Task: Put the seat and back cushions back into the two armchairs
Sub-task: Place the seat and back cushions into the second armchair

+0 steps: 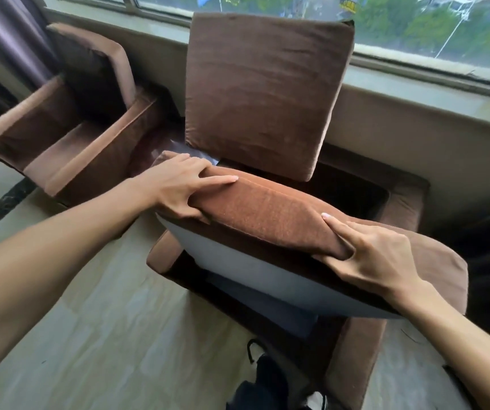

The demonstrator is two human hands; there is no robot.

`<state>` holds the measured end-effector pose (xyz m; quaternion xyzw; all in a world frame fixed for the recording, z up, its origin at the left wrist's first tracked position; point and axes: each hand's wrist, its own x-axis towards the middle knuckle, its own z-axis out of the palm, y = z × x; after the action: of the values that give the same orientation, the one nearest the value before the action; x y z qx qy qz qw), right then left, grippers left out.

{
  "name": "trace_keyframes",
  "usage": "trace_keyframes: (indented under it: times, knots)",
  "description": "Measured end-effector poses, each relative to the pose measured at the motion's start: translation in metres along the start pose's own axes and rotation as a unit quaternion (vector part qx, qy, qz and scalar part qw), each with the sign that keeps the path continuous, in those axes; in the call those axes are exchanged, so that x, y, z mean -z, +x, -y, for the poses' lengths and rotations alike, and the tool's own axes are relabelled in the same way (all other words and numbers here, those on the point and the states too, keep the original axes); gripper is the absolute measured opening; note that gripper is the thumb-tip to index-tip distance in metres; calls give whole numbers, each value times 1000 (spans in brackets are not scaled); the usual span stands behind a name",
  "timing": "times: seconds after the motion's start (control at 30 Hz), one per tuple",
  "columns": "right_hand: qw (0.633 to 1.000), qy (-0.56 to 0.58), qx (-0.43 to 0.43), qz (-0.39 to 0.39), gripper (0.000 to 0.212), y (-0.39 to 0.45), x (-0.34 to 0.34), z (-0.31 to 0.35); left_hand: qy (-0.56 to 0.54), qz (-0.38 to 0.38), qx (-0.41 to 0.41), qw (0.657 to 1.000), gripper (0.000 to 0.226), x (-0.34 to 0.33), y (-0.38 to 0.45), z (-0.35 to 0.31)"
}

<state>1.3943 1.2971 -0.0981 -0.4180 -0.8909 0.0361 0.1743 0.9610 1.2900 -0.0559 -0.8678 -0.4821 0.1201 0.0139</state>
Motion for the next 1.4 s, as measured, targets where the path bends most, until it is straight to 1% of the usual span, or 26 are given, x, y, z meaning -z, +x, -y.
trace_keyframes:
  times: [0.13,0.23,0.33,0.4,0.5,0.57,0.67,0.73,0.8,0.83,0.93,1.0,1.07,1.1,1.23,1.4]
  knots:
    - [1000,-13,-8,-6,76,-14,-6,10,7,-8,0,1000,100,-9,-9,-6]
    - [998,-37,-17,-47,72,-20,-25,32,19,-2,-14,1000,99,-28,-13,3]
    - [996,-62,-54,-45,69,-21,-61,51,8,7,-30,1000,99,-62,-7,20]
    - [992,-75,-94,-39,68,-27,-87,57,1,15,-54,998,98,-90,11,29]
    - [985,-99,-129,-56,68,-32,-109,56,-13,-9,-69,997,96,-124,29,40]
    - [985,-97,-141,-35,71,-25,-112,54,-33,-35,-72,996,97,-131,30,47]
    - [987,-92,-132,0,77,-27,-107,55,-65,-55,-83,993,97,-132,25,48]
    - [989,-62,-137,7,82,-28,-99,58,-75,-64,-80,992,99,-130,21,42]
    - [984,-19,-176,19,84,-18,-90,63,-99,-71,-52,991,97,-125,18,35]
    - [979,-12,-203,26,84,-9,-88,65,-119,-75,-22,990,94,-121,20,32]
    - [957,-55,-280,58,88,22,-96,61,-164,-76,95,979,86,-110,41,28]
    - [940,-79,-321,85,90,35,-105,56,-156,-67,148,974,84,-111,55,24]
    - [923,-91,-355,115,96,36,-112,56,-132,-56,168,975,83,-117,60,19]
    - [919,-95,-363,119,97,35,-114,56,-124,-61,172,975,80,-120,60,16]
    - [925,-93,-358,86,89,25,-114,61,-119,-114,186,969,72,-126,47,6]
    - [934,-100,-340,41,87,1,-121,81,-115,-157,208,959,69,-138,11,-20]
